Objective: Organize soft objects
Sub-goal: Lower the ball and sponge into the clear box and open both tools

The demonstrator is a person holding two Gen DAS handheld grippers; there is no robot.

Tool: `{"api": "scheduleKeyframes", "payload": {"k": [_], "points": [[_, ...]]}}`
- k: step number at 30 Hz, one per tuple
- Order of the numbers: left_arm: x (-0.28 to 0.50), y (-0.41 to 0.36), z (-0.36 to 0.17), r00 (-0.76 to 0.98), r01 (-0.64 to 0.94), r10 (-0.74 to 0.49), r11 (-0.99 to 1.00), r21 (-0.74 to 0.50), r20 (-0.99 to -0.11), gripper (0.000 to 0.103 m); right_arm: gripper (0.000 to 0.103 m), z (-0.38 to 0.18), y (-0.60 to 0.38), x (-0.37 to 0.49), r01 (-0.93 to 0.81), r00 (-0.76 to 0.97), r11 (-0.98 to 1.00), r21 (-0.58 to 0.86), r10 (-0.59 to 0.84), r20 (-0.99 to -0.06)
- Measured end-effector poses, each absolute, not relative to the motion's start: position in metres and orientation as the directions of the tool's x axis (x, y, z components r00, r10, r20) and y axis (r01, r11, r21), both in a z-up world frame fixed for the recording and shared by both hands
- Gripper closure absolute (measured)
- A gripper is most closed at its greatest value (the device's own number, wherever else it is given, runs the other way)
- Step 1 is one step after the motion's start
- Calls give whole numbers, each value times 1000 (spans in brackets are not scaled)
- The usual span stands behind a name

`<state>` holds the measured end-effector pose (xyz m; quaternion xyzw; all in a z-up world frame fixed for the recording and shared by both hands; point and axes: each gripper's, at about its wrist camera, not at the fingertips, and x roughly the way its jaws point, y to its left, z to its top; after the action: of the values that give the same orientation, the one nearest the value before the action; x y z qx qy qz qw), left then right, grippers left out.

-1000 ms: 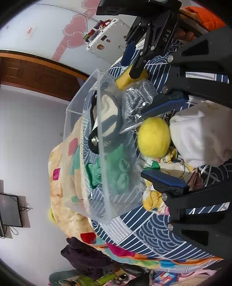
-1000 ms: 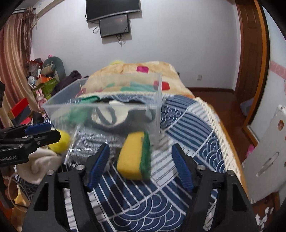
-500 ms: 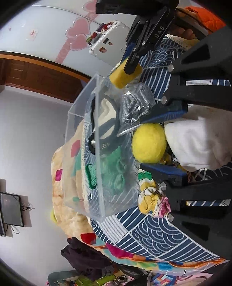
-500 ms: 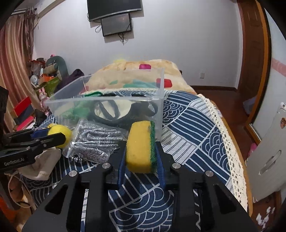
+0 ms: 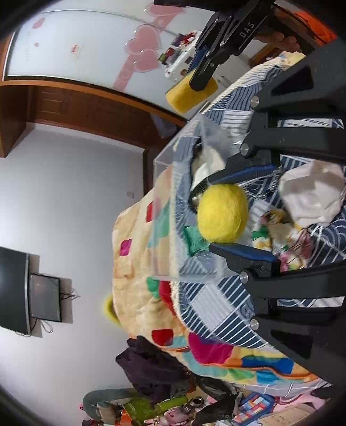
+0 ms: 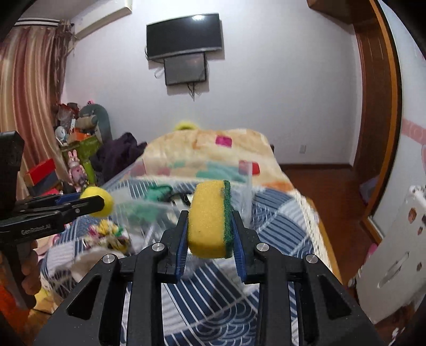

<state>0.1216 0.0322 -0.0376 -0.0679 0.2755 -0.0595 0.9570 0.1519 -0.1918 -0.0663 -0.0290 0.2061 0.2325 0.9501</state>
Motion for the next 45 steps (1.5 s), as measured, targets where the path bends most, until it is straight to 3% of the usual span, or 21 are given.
{"api": "scheduleKeyframes", "payload": {"k": [10,24,30,33,39,43,45], "points": [[154,44,-32,841,23,-95,990,-141,-532,60,76,-52,-160,182,-477,812,879,28,453,-368],[211,42,-66,760,17,-68,996,-85,-647,60,76,-92,-137,241,-457,741,889,21,394,-543],[219,37,-74,749,24,-61,998,-65,-660,60,76,-100,-136,239,-455,731,890,0,374,-571],[218,34,-74,750,30,-58,998,-54,-659,54,75,-99,-140,238,-459,731,889,-1,376,-570],[209,31,-64,772,33,-53,998,-44,-633,45,51,-90,-144,231,-449,756,894,-11,373,-538],[198,33,-52,792,40,-66,998,-56,-607,36,46,-81,-149,225,-448,771,894,-9,381,-509],[190,34,-46,806,39,-62,998,-52,-589,32,36,-75,-152,218,-447,784,895,-6,388,-485]]}}
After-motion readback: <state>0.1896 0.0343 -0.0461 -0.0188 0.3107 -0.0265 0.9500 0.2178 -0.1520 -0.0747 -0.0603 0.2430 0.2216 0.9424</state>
